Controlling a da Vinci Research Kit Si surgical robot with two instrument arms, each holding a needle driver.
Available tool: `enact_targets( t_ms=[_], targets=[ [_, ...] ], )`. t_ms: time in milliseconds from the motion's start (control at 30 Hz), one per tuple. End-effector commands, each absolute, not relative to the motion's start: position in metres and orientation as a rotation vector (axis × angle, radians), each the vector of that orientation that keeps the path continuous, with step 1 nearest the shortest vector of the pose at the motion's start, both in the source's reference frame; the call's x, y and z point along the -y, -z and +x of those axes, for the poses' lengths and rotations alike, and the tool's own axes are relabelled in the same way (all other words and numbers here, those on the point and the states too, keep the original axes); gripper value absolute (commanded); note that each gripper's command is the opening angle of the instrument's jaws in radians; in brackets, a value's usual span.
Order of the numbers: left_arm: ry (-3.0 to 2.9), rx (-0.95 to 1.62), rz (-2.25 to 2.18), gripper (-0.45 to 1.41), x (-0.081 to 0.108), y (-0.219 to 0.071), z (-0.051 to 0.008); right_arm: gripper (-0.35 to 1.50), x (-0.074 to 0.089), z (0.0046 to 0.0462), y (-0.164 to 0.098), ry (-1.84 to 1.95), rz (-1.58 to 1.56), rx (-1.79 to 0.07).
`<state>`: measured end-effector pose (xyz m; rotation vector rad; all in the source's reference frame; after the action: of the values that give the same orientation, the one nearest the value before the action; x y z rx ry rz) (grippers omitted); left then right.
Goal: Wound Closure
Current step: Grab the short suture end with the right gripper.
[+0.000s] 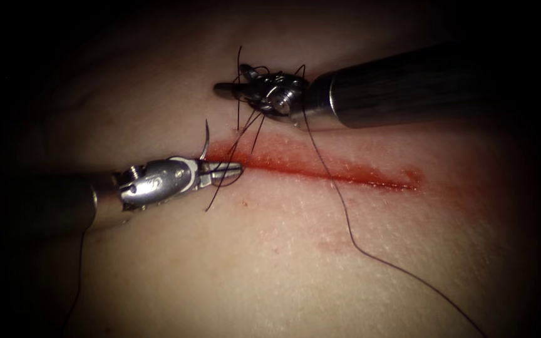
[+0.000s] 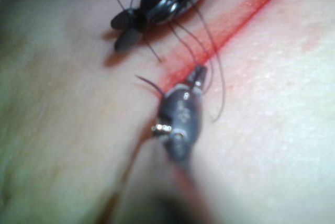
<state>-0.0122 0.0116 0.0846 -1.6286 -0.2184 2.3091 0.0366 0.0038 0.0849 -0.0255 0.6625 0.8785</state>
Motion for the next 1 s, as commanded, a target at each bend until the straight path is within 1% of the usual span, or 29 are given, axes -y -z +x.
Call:
enact_targets(
  t_ms=[33,167,267,333,367,400,767,1000],
  targets=[
    [-2.308,0.222,-1.631,-0.35,-0.0113,-0.0853,-0.0127,0.91,-0.0034,0.0373,-0.0861,-0.879,-0.024,-0.655],
    [-2.309,0.223,-1.632,-0.35,-0.0113,-0.0852,-0.0125,0.91,-0.0032,0.0372,-0.0867,-0.884,-0.026,-0.653],
    [-2.309,0.223,-1.632,-0.35,-0.0113,-0.0852,-0.0125,0.74,-0.0032,0.037,-0.0863,-0.89,-0.02,-0.66],
    [-2.309,0.223,-1.632,-0.35,-0.0113,-0.0852,-0.0125,0.4,-0.0033,0.0369,-0.086,-0.897,-0.017,-0.67],
    [-2.309,0.223,-1.632,-0.35,-0.0113,-0.0852,-0.0125,-0.25,-0.0033,0.0369,-0.0858,-0.894,-0.009,-0.684],
    [-2.309,0.223,-1.632,-0.35,-0.0113,-0.0852,-0.0125,-0.35,-0.0034,0.0369,-0.0857,-0.894,-0.004,-0.686],
    [-2.307,0.229,-1.633,-0.35,-0.0115,-0.0851,-0.0123,-0.35,-0.0028,0.0367,-0.0852,-0.889,-0.01,-0.702],
    [-2.294,0.25,-1.622,-0.35,-0.0134,-0.0847,-0.0114,-0.35,0.0004,0.0358,-0.0824,-0.861,0.04,-0.754]
  ],
)
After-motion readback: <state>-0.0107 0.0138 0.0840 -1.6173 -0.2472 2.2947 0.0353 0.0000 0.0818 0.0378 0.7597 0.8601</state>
